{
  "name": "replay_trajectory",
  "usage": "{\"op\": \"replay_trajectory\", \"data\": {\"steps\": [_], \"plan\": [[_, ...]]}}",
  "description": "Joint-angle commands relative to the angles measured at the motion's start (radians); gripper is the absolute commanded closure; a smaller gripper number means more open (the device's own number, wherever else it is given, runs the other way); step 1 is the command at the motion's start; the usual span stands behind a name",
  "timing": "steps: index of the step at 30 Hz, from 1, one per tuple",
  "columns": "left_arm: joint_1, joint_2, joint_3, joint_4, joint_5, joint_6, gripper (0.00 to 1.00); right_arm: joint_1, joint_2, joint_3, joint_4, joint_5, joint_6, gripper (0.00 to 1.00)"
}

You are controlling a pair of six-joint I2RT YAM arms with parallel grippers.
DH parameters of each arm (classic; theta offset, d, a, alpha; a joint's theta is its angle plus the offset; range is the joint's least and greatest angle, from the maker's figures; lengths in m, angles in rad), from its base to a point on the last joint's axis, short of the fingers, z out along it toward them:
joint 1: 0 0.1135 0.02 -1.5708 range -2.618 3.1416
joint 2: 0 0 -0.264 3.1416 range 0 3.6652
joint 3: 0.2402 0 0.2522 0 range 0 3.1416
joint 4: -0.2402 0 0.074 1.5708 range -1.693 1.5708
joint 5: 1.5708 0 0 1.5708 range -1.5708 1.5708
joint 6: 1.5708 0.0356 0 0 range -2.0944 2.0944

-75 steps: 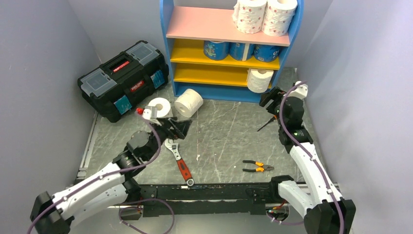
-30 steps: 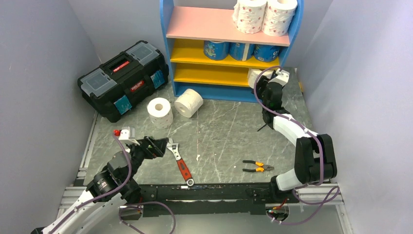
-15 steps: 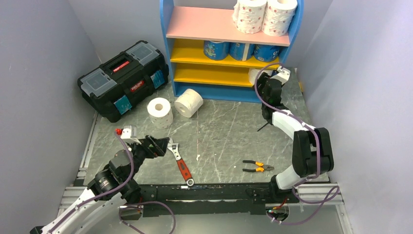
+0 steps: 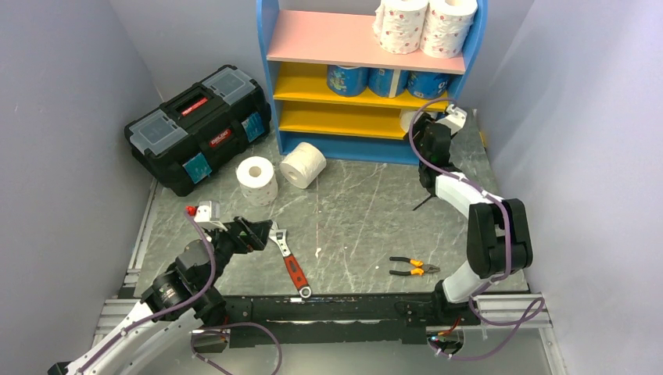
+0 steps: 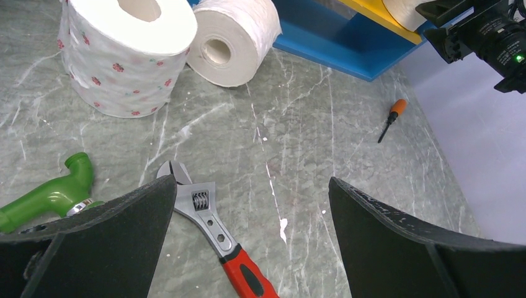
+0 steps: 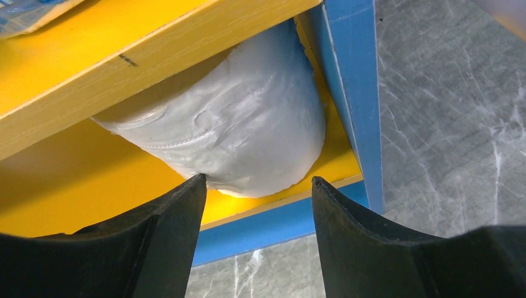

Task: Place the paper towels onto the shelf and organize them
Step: Place the paper towel on the shelf.

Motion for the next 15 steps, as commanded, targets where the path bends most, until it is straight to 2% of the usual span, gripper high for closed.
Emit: {"op": "replay_trajectory", "data": {"steps": [1, 15], "plan": [[-0.004, 0.005, 0.009, 0.033, -0.007, -0.003, 0.01, -0.007, 0.014, 0.054, 0.061, 0.034, 0.022, 0.35], [-0.004, 0.02, -0.005, 0.058, -0.009, -0.002, 0.01, -0.012, 0.065, 0.09, 0.059, 0.035, 0.031, 0.35]]}}
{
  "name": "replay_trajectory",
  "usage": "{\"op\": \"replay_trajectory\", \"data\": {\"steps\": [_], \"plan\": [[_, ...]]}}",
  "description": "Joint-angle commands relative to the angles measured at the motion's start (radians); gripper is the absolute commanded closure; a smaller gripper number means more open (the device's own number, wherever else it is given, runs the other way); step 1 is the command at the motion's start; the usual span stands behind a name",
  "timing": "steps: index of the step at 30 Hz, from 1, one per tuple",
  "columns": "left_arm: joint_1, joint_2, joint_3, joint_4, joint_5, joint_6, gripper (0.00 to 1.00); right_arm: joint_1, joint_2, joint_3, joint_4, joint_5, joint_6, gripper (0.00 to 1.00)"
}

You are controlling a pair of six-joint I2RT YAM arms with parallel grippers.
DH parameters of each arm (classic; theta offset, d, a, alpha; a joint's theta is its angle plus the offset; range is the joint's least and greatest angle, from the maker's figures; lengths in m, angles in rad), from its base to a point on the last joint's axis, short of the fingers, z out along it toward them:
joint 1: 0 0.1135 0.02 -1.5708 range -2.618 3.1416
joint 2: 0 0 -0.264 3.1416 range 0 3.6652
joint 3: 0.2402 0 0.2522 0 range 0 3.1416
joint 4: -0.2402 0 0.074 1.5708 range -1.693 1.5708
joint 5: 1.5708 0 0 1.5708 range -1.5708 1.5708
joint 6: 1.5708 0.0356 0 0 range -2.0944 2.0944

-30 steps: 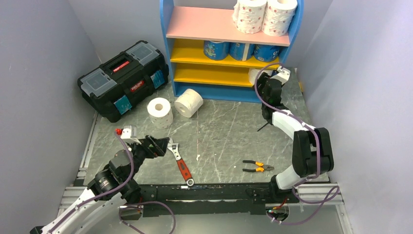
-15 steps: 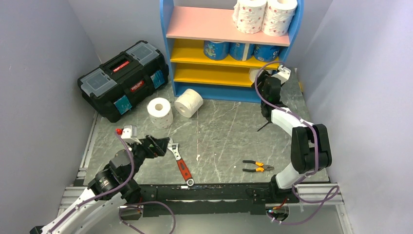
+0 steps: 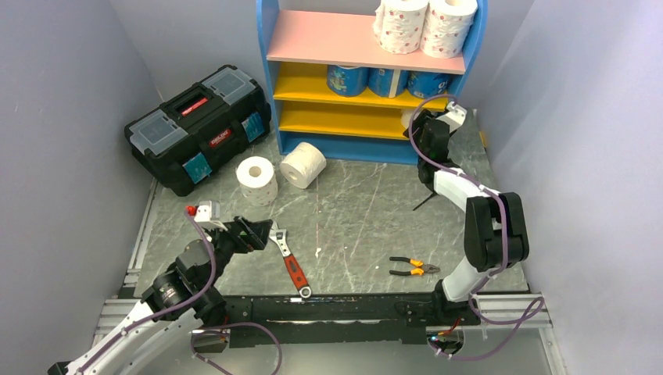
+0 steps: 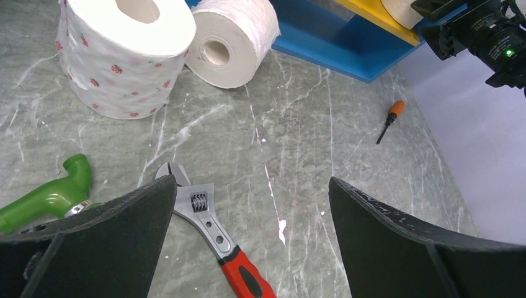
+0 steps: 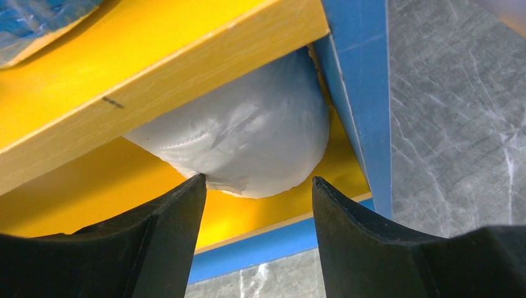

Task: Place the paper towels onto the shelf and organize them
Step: Place the paper towel on the shelf.

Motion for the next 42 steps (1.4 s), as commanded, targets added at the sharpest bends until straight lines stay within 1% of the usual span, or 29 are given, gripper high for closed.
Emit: {"op": "replay_trajectory", "data": {"steps": [1, 10, 14, 17, 19, 23, 26, 29, 30, 31, 32, 34, 36, 37, 40, 41, 42], "plan": [[-0.004, 0.019, -0.003, 0.056, -0.007, -0.003, 0.01, -0.008, 0.017, 0.048, 0.052, 0.023, 0.008, 0.34], [-0.003, 0.038, -0.006, 0.078, 0.003, -0.001, 0.01, -0.01, 0.026, 0.054, 0.04, 0.021, 0.005, 0.32], [-0.004, 0.038, -0.007, 0.079, 0.01, -0.001, 0.01, -0.01, -0.019, 0.031, 0.028, 0.02, 0.011, 0.27], [-0.003, 0.03, -0.007, 0.072, 0.016, -0.002, 0.01, -0.004, -0.089, 0.008, -0.023, -0.011, 0.024, 0.24], [-0.004, 0.02, -0.004, 0.063, 0.016, -0.004, 0.01, 0.006, -0.154, 0.0, -0.097, -0.025, 0.046, 0.22], [-0.004, -0.003, 0.001, 0.036, 0.012, -0.021, 0.01, 0.042, -0.311, 0.008, -0.329, -0.073, 0.103, 0.21], [-0.004, -0.007, 0.019, -0.02, 0.005, -0.048, 0.01, 0.089, -0.373, 0.066, -0.552, -0.12, 0.136, 0.21], [-0.004, 0.004, 0.05, -0.097, -0.02, -0.079, 0.01, 0.146, -0.394, 0.157, -0.766, -0.151, 0.157, 0.2], [-0.004, 0.006, 0.057, -0.117, -0.028, -0.085, 0.01, 0.174, -0.394, 0.174, -0.825, -0.157, 0.164, 0.16], [-0.003, 0.008, 0.065, -0.136, -0.037, -0.093, 0.01, 0.203, -0.393, 0.183, -0.861, -0.167, 0.166, 0.05], [-0.004, 0.01, 0.071, -0.153, -0.048, -0.102, 0.01, 0.235, -0.391, 0.183, -0.884, -0.178, 0.173, 0.01], [-0.004, 0.006, 0.083, -0.184, -0.071, -0.114, 0.01, 0.261, -0.392, 0.154, -0.891, -0.257, 0.224, 0.0], [-0.003, -0.001, 0.091, -0.206, -0.097, -0.12, 0.01, 0.256, -0.407, 0.085, -0.859, -0.336, 0.31, 0.0], [-0.004, -0.008, 0.09, -0.215, -0.111, -0.125, 0.01, 0.248, -0.426, 0.042, -0.809, -0.396, 0.325, 0.0], [-0.004, -0.024, 0.083, -0.233, -0.131, -0.142, 0.01, 0.235, -0.481, -0.158, -0.627, -0.515, 0.396, 0.0], [-0.004, -0.028, 0.078, -0.231, -0.13, -0.15, 0.01, 0.235, -0.505, -0.267, -0.528, -0.579, 0.409, 0.0], [-0.004, -0.031, 0.073, -0.229, -0.127, -0.157, 0.01, 0.233, -0.521, -0.332, -0.418, -0.638, 0.404, 0.01]]}}
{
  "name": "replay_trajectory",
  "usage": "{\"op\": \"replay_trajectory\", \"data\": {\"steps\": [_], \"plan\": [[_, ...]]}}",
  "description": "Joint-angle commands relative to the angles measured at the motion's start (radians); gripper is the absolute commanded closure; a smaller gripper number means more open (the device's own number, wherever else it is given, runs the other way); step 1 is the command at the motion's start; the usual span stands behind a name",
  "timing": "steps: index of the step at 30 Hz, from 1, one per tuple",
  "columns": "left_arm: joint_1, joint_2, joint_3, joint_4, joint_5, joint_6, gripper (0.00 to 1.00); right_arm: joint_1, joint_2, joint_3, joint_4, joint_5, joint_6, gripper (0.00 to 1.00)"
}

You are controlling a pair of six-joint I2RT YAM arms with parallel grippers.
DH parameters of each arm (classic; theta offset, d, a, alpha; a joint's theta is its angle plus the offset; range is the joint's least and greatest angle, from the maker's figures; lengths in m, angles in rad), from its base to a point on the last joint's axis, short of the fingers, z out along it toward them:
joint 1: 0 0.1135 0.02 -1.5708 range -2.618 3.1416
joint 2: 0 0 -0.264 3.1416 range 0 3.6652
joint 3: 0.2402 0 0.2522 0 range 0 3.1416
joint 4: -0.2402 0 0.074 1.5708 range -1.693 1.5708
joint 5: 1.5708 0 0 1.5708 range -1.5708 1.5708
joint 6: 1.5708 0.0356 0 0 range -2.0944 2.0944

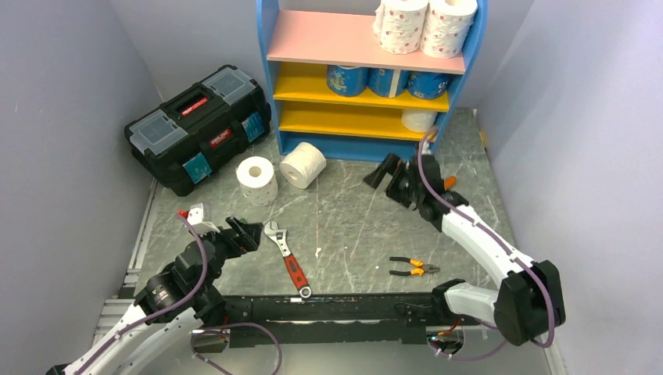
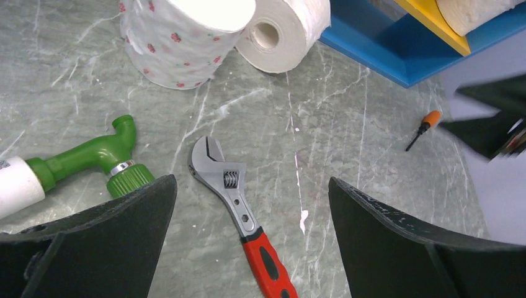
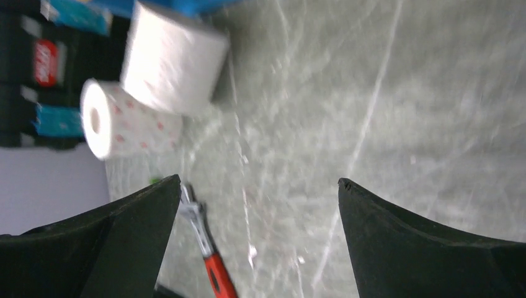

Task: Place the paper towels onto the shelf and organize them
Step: Place the paper towel on the shelf, then pick up the paper towel from the center of the board.

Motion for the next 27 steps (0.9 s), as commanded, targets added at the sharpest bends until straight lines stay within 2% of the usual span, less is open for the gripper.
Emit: {"op": "replay_trajectory", "data": {"steps": [1, 3, 9, 12, 14, 18, 24, 27], "plan": [[-0.003, -0.025, 0.013, -0.024, -0.034, -0.047, 0.01, -0.007, -0.087, -0.266, 0.349, -0.283, 0.08, 0.01], [-0.004, -0.033, 0.008, -0.027, -0.034, -0.058, 0.01, 0.033, -0.104, -0.316, 0.414, -0.273, 0.031, 0.01], [-0.004, -0.027, 0.017, 0.021, -0.073, -0.052, 0.01, 0.179, -0.073, -0.228, 0.163, -0.007, -0.16, 0.0], [-0.004, 0.104, 0.099, 0.01, -0.065, -0.041, 0.01, 0.213, -0.048, -0.199, 0.083, 0.14, -0.155, 0.0], [-0.001, 0.237, 0.187, -0.048, -0.072, -0.051, 0.01, 0.213, -0.041, -0.205, 0.067, 0.173, -0.14, 0.0], [0.063, 0.419, 0.324, -0.112, -0.047, -0.05, 0.01, 0.198, -0.042, -0.25, 0.106, 0.137, -0.105, 0.01], [0.355, 0.44, 0.295, -0.012, 0.222, -0.021, 0.01, 0.143, -0.044, -0.321, 0.193, -0.061, -0.09, 0.01], [0.427, 0.463, 0.311, -0.028, 0.259, -0.02, 0.01, 0.141, -0.079, -0.353, 0.221, -0.084, -0.087, 0.0]]}}
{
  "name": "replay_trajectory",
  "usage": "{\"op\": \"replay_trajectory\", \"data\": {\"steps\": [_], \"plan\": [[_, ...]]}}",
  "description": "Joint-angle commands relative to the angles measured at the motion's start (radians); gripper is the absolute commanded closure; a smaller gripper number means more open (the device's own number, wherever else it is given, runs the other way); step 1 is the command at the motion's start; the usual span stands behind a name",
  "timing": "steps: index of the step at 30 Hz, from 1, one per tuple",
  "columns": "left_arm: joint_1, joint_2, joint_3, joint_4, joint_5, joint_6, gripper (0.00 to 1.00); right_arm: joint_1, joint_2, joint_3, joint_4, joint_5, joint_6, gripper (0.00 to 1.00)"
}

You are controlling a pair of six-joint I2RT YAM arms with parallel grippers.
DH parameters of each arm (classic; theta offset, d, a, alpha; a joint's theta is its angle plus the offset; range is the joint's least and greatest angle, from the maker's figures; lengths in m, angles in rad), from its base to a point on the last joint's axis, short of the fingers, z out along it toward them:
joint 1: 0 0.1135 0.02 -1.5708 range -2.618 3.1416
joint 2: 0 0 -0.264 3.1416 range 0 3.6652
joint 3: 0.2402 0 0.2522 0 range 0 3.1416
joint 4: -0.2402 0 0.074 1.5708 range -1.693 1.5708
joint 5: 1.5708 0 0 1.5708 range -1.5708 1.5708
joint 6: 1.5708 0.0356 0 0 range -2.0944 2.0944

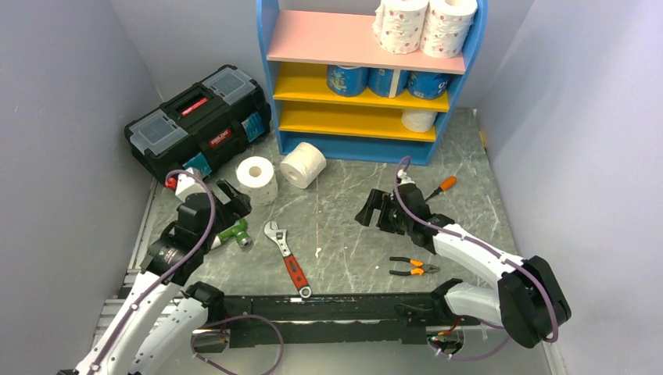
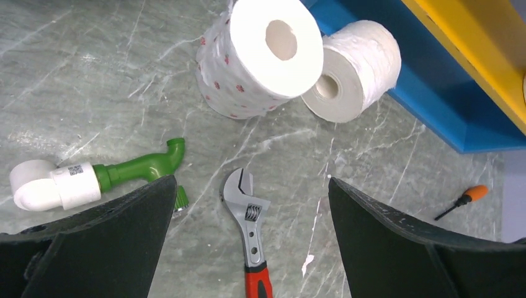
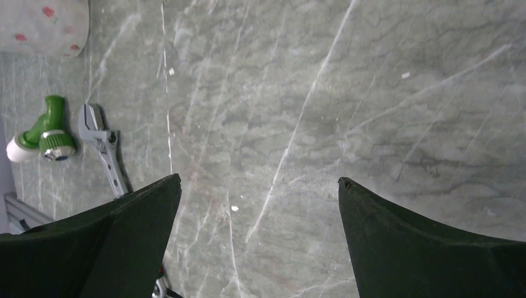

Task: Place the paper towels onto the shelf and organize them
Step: Pick up the paper towel from the center of the board.

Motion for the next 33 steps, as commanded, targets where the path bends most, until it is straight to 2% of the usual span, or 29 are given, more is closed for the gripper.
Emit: {"op": "replay_trajectory", "data": {"steps": [1, 3, 6, 10, 16, 23, 28, 33], "plan": [[0.098, 0.027, 0.028, 0.019, 0.139, 0.018, 0.01, -0.005, -0.048, -0.048, 0.102, -0.097, 0.003, 0.0], [0.124, 0.05, 0.03, 0.049, 0.19, 0.045, 0.01, -0.007, -0.065, -0.061, 0.117, -0.109, -0.007, 0.0], [0.133, 0.077, -0.004, 0.152, 0.289, 0.06, 0.01, -0.007, -0.072, -0.066, 0.136, -0.049, 0.01, 0.01], [0.134, 0.103, -0.108, 0.405, 0.444, 0.049, 0.05, -0.008, -0.089, -0.108, 0.222, -0.046, 0.033, 0.01], [0.127, 0.168, -0.18, 0.712, 0.552, 0.004, 0.1, -0.007, -0.073, -0.089, 0.181, -0.054, 0.0, 0.01], [0.038, 0.375, -0.173, 0.949, 0.563, -0.059, 0.13, -0.007, -0.156, -0.136, 0.183, -0.041, 0.007, 0.01], [0.004, 0.516, -0.164, 1.053, 0.509, -0.121, 0.14, -0.007, -0.277, -0.154, 0.131, -0.008, -0.014, 0.01], [-0.03, 0.63, -0.156, 1.143, 0.399, -0.182, 0.13, -0.008, -0.353, -0.153, 0.066, 0.02, -0.032, 0.01]]}}
